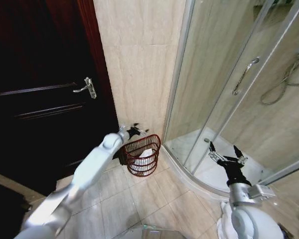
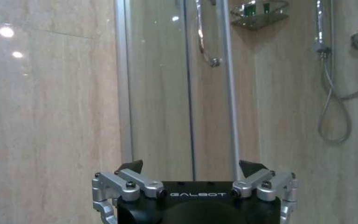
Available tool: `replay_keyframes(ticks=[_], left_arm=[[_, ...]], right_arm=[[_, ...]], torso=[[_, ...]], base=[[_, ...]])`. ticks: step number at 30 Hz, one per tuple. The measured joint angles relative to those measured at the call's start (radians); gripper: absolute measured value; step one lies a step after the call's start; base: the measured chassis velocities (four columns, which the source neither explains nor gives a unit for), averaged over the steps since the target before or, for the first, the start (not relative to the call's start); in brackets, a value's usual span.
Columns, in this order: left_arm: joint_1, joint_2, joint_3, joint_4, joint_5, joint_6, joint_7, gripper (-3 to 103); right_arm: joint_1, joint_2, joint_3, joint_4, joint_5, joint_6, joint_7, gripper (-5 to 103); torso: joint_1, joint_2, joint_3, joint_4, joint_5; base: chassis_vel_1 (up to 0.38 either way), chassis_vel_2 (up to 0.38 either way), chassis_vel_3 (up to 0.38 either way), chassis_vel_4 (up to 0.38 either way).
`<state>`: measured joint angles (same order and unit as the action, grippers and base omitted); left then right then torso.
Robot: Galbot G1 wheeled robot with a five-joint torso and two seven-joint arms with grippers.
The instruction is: Discard the used towel into the hamper.
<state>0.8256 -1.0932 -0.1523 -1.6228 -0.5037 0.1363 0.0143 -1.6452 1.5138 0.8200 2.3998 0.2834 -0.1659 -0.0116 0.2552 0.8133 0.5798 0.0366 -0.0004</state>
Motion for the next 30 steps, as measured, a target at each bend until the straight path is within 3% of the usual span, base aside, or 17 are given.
replay_keyframes(ticks=[2, 4, 6, 9, 13, 21, 27, 30], left_arm=[[0.157, -0.037, -0.128, -0.123, 0.066, -0.069, -0.083, 100], [0.206, -0.055, -0.167, -0.159, 0.091, -0.088, -0.098, 100], [0.328, -0.094, -0.25, -0.241, 0.138, -0.112, -0.131, 100], [0.469, -0.121, -0.347, -0.347, 0.189, -0.106, -0.179, 100], [0.556, -0.152, -0.416, -0.409, 0.215, -0.092, -0.193, 100], [0.573, -0.246, -0.455, -0.429, 0.265, -0.062, -0.191, 100], [0.566, -0.241, -0.5, -0.432, 0.273, -0.043, -0.112, 100], [0.567, -0.239, -0.505, -0.432, 0.276, -0.04, -0.1, 100]], right_arm=[[-0.009, 0.002, -0.001, 0.001, -0.01, 0.0, -0.016, 100], [-0.013, 0.004, -0.002, 0.002, -0.016, 0.001, -0.02, 100], [-0.027, 0.006, -0.004, 0.012, -0.036, 0.002, -0.026, 100], [-0.05, 0.001, 0.003, 0.021, -0.074, 0.014, -0.038, 100], [-0.058, 0.002, 0.0, 0.021, -0.1, 0.024, -0.045, 100], [-0.052, 0.007, -0.022, 0.013, -0.133, 0.021, -0.064, 100], [-0.057, 0.005, -0.006, 0.011, -0.134, 0.021, -0.071, 100], [-0.064, 0.007, -0.006, 0.012, -0.131, 0.021, -0.074, 100]], torso=[[0.0, 0.0, 0.0, -0.0001, 0.0002], [0.0, 0.0, 0.0, -0.0006, 0.0004], [0.0, 0.0, 0.0, -0.0001, 0.0001], [0.0, 0.0, 0.0, -0.0003, 0.0004], [0.0, 0.0, 0.0, -0.0004, 0.0004], [0.0, 0.0, 0.0, -0.0008, 0.0003], [0.0, 0.0, 0.0, -0.0006, 0.0004], [0.0, 0.0, 0.0, -0.0006, 0.0004]], base=[[0.0, 0.0, 0.0, 0.0], [0.0, 0.0, 0.0, 0.0], [0.0, 0.0, 0.0, 0.0], [0.0, 0.0, 0.0, 0.0], [0.0, 0.0, 0.0, 0.0], [0.0, 0.0, 0.0, 0.0], [0.0, 0.0, 0.0, 0.0], [0.0, 0.0, 0.0, 0.0]])
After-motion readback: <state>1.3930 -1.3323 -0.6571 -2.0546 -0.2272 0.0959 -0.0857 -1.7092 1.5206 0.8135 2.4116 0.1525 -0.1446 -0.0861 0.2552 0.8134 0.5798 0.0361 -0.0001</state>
